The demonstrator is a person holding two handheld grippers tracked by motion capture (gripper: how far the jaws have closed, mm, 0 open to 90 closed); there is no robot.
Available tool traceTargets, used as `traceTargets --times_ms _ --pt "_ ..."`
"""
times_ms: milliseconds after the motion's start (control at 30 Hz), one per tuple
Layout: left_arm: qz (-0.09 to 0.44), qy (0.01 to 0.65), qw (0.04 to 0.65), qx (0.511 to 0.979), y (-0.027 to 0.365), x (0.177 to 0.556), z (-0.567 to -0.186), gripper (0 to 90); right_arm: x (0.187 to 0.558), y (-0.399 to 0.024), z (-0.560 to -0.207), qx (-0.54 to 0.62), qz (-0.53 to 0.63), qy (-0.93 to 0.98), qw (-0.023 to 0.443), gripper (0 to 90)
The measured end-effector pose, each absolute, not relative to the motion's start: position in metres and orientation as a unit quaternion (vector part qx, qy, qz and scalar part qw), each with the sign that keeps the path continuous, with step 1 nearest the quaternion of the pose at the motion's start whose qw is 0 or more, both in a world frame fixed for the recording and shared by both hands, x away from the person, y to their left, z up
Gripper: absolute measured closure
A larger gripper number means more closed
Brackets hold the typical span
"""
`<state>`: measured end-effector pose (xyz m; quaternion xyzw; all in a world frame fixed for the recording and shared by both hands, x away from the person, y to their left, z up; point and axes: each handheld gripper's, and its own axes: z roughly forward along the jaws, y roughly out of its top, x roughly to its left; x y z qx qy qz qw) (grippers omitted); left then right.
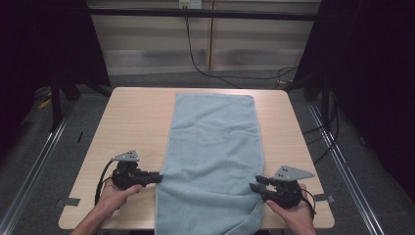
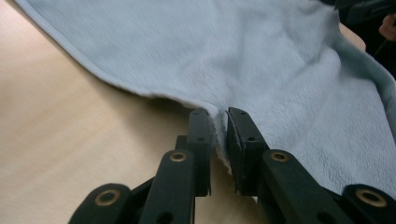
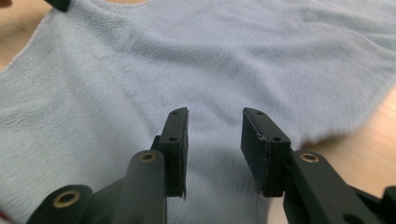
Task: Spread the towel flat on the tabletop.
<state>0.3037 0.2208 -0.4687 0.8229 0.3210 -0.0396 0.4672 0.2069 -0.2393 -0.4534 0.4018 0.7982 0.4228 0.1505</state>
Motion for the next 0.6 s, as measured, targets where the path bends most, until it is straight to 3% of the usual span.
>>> traceTargets --times_ms 133,200,333,500,600 --pt "-0.031 0.331 0.486 0.808 0.223 0.319 -0.456 77.0 0.246 -0.236 -0.456 0.400 0.424 0.797 0.160 53.6" --pt "-0.015 0.326 0.473 0.818 0.214 0.327 -0.453 70.3 0.281 -0.240 -0.465 0.428 0.407 0.797 0.130 48.7" --pt "0.009 0.336 0.440 0.833 0.189 0.349 -0.466 60.7 0.307 -0.238 -0.478 0.444 0.374 0.804 0.131 43.7" --pt "0.000 0.334 0.412 0.848 0.166 0.377 -0.491 48.6 0.324 -0.231 -0.493 0.450 0.342 0.815 0.128 38.2" --pt "0.031 0.328 0.386 0.862 0.156 0.385 -0.498 45.6 0.331 -0.228 -0.496 0.448 0.337 0.817 0.134 37.0"
